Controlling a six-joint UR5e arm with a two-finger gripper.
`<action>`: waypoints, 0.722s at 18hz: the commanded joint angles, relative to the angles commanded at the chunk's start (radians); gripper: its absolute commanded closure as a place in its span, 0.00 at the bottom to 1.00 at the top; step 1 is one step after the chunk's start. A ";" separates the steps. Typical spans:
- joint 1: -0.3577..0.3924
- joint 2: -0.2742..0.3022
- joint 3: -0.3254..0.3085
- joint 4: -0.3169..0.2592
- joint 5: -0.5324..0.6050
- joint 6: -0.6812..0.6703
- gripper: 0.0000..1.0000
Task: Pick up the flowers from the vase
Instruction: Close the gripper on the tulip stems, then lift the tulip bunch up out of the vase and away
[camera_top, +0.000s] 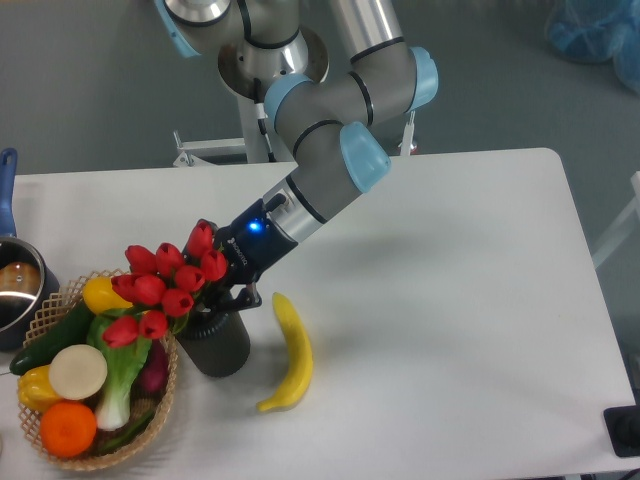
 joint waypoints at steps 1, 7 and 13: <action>0.012 0.003 0.000 0.000 -0.017 -0.002 0.61; 0.043 0.028 -0.002 0.000 -0.075 -0.026 0.60; 0.068 0.060 -0.003 0.000 -0.134 -0.078 0.59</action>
